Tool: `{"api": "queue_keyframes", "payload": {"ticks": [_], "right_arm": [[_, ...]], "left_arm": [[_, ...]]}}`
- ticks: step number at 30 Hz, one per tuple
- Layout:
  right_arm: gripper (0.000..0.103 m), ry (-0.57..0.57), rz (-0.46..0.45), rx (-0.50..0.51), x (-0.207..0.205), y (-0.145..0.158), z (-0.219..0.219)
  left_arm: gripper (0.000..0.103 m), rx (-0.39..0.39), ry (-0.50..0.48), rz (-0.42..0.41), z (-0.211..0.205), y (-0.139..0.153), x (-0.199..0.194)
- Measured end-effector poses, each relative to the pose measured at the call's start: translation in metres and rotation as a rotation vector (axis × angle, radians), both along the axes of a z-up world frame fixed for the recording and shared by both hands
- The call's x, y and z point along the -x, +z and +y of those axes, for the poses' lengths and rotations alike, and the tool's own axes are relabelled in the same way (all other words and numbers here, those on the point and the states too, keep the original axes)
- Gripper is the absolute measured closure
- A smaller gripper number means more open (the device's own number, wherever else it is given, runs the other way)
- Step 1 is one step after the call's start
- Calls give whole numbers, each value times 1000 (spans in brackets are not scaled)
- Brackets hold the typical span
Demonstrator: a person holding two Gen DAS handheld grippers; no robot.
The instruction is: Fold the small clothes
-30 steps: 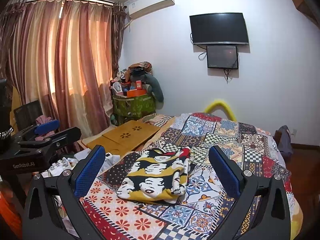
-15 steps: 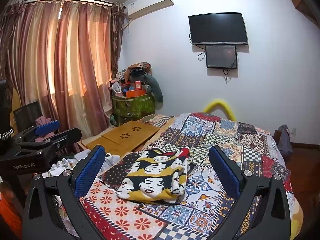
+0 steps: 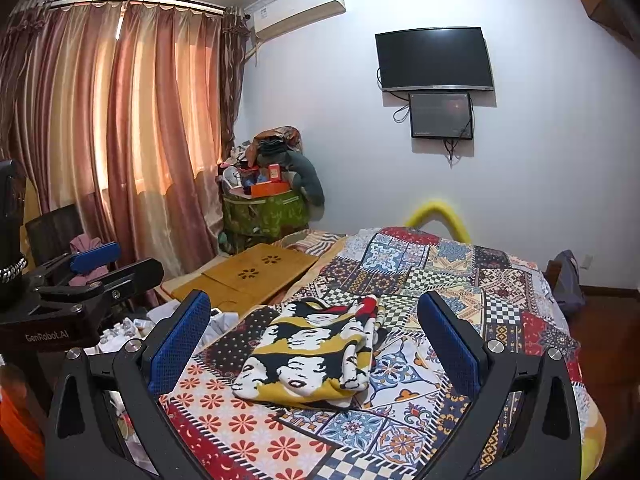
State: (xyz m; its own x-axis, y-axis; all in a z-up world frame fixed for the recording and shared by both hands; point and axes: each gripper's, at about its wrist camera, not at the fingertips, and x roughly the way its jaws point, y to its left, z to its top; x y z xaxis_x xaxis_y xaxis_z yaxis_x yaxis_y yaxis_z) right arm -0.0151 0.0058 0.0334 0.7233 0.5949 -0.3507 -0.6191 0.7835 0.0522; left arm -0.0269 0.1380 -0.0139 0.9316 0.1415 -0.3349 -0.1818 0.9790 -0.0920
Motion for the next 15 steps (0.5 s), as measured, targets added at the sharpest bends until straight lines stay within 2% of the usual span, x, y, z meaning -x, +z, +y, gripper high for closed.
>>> {"api": "queue_keyframes", "payload": {"ticks": [8,15], "right_arm": [[0,-2,3,-1,1,0,1],[0,-4,6,3,3,1,4]], "left_arm": [[0,22,-14,5,3,0,1],[0,2,-13,0,0,1,1]]}}
